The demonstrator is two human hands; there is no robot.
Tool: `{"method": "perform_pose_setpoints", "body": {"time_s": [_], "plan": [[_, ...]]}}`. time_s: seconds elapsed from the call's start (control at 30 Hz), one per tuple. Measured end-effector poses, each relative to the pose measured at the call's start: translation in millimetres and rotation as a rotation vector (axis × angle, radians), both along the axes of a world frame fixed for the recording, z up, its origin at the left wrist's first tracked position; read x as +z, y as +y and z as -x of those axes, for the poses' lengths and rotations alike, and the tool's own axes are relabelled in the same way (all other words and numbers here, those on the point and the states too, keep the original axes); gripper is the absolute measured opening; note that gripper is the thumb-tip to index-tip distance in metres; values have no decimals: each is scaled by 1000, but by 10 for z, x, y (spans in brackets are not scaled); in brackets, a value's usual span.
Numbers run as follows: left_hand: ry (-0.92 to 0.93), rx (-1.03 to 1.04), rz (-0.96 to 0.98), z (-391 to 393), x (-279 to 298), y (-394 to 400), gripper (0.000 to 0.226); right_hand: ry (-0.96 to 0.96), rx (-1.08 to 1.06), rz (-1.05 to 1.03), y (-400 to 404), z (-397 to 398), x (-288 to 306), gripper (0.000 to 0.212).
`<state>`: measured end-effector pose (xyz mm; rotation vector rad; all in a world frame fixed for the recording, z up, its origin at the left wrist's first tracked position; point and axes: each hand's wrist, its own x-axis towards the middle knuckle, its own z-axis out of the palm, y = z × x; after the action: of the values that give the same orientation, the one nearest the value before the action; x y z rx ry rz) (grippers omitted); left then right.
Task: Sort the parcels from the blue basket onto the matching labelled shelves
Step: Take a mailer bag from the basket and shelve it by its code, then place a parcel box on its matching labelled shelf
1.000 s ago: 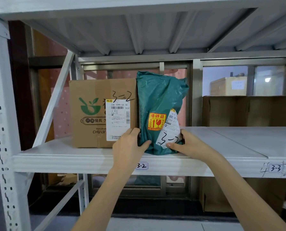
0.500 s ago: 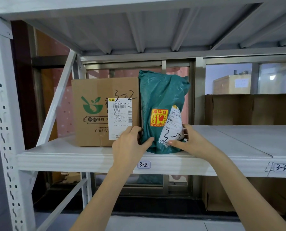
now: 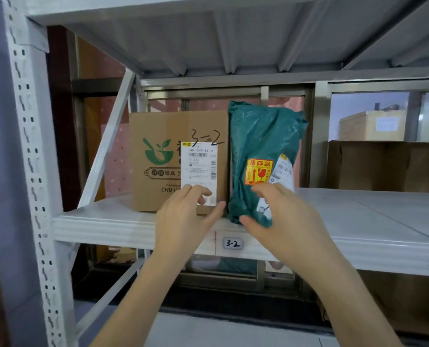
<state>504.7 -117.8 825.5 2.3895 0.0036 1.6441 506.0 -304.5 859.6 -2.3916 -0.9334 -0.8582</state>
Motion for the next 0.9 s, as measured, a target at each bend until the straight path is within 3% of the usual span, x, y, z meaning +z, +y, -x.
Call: {"method": "perform_pose_setpoints", "body": {"time_s": [0.17,0.33,0.5,0.67,0.9], "plan": [[121,171,-19,658,-204,526,32,98,450,102,867,206,-321,49],[386,441,-75,1270,-696,1008,42,88,525,302,1628,338,-805,54],[710,691,8,1781,-1189,1166,46,37,610,486,2204,575,-1414,56],[986,852,135,2331,-1961,1132,54,78,767,746,2495,994,-2156,58],[1510,974,174,3198,-3062,737,40,71,876,1135,2570,1700,-3210,59]]}}
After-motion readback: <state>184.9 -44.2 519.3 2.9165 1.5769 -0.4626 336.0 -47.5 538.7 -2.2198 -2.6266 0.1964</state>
